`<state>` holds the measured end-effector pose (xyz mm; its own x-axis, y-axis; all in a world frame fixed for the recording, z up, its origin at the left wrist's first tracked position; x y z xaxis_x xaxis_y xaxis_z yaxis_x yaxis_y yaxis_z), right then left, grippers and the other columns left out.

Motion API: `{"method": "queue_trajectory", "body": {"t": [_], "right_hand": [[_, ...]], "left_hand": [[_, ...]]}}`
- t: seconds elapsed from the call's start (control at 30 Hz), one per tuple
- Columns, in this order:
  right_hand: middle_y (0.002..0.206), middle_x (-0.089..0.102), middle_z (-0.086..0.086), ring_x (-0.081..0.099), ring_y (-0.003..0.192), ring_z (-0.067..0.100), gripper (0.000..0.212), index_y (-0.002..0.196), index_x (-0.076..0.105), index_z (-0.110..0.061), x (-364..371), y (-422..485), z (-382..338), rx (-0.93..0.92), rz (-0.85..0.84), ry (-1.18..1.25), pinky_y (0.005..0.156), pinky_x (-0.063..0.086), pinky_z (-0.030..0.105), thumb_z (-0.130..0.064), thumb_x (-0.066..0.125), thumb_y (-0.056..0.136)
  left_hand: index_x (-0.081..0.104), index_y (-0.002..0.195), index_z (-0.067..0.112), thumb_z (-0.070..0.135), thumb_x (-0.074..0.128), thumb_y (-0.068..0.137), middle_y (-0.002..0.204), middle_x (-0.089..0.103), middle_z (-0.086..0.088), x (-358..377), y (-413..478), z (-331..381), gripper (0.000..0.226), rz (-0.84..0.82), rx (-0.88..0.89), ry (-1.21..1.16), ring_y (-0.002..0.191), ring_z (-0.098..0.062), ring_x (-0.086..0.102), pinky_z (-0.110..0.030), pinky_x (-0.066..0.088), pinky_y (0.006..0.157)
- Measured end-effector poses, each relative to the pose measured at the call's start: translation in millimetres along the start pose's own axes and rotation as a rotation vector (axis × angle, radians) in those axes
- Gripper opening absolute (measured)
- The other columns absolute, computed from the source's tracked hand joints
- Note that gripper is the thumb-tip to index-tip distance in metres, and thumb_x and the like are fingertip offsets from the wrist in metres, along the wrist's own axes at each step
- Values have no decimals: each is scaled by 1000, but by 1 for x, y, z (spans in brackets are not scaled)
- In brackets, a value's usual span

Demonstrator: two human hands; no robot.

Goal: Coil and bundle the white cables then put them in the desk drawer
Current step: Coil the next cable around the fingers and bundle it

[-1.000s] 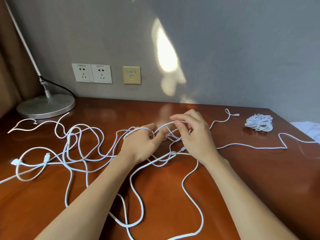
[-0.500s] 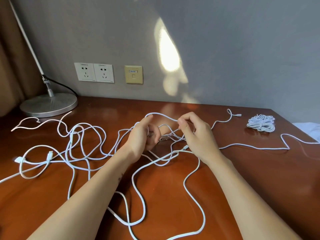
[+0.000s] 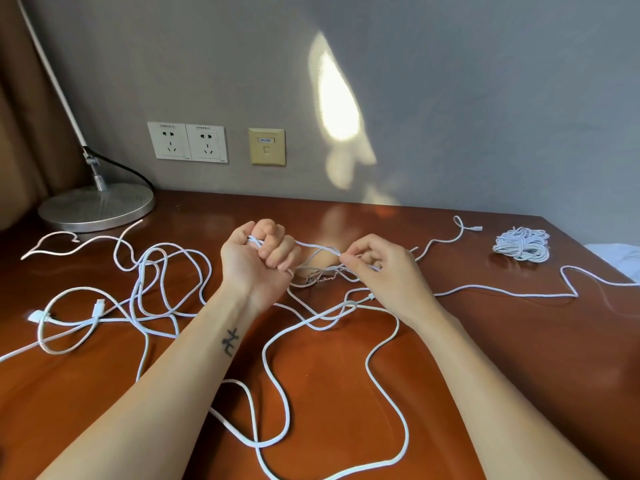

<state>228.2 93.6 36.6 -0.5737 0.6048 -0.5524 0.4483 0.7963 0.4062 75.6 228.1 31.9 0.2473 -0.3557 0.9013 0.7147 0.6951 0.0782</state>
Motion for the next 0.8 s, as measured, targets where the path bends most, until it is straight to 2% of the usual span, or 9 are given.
{"method": "queue_trajectory", "body": {"t": [0.07, 0.13, 0.23, 0.33, 0.4, 0.47, 0.53, 0.63, 0.8], "right_hand": [[65, 63, -16, 58, 64, 3, 5, 91, 73, -33, 5, -3, -3, -7, -73, 36, 66, 47, 21, -38, 74, 94], [57, 52, -11, 48, 59, 6, 8, 91, 77, -35, 11, -5, -5, -22, -138, 28, 66, 48, 29, -42, 75, 93], [59, 48, -2, 46, 60, 9, 10, 95, 82, -35, 17, -7, -8, -15, -224, 49, 64, 46, 23, -42, 75, 92], [78, 73, -13, 67, 81, -1, 13, 101, 83, -33, 19, -9, -12, 8, -294, 75, 80, 55, 23, -40, 76, 92], [97, 77, -20, 69, 99, -4, 15, 104, 83, -31, 20, -10, -14, 9, -318, 79, 88, 53, 19, -37, 75, 93], [98, 77, -20, 69, 99, -4, 17, 108, 82, -33, 20, -11, -16, 13, -327, 71, 84, 51, 13, -39, 72, 95], [84, 76, -9, 70, 86, 7, 18, 109, 80, -34, 19, -11, -18, 18, -321, 80, 79, 53, 15, -41, 67, 98], [77, 72, -2, 63, 71, 2, 20, 113, 78, -31, 15, -10, -20, 3, -270, 128, 70, 50, 17, -30, 60, 104], [99, 76, -10, 55, 68, 5, 34, 130, 67, -33, 15, -8, -16, -27, -223, 162, 70, 51, 22, -13, 50, 108]], "left_hand": [[54, 67, 12, 27, 21, 105, 54, 22, 4, -3, 4, 2, 52, 43, 12, -88, 43, -12, 20, -25, 22, 48], [62, 95, 5, 37, 18, 110, 57, 24, 3, -8, 9, 4, 56, 113, 38, -109, 45, -12, 22, -25, 24, 53], [58, 123, 6, 45, 18, 111, 60, 25, 2, -13, 14, 5, 57, 183, 57, -122, 47, -12, 25, -26, 25, 57], [50, 118, 12, 39, 29, 111, 62, 25, 2, -15, 15, 7, 35, 214, 51, -125, 49, -12, 25, -26, 26, 58], [44, 112, 18, 29, 32, 111, 63, 27, 3, -15, 16, 6, 16, 218, 57, -73, 50, -12, 26, -25, 29, 58], [45, 127, 26, 20, 31, 112, 64, 29, 3, -16, 16, 7, 21, 249, 144, 135, 51, -11, 29, -25, 32, 58], [48, 136, 26, 17, 28, 114, 65, 33, 4, -18, 16, 12, 32, 259, 309, 483, 54, -9, 34, -24, 36, 58], [59, 127, 26, 17, 31, 113, 64, 40, 6, -15, 12, 13, 33, 258, 445, 834, 57, -8, 40, -25, 41, 61], [64, 121, 20, 13, 33, 112, 68, 46, 0, -10, 5, 10, 33, 264, 573, 1105, 63, -12, 47, -27, 45, 65]]}}
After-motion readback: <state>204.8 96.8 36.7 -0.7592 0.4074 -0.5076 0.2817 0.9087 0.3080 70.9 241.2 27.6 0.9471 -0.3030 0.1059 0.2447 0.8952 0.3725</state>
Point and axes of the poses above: each hand's wrist, its own y-axis towards the middle knuckle, its own x-axis out of the palm, z = x × y, the point moved 4 cm from there along y, towards the middle knuckle
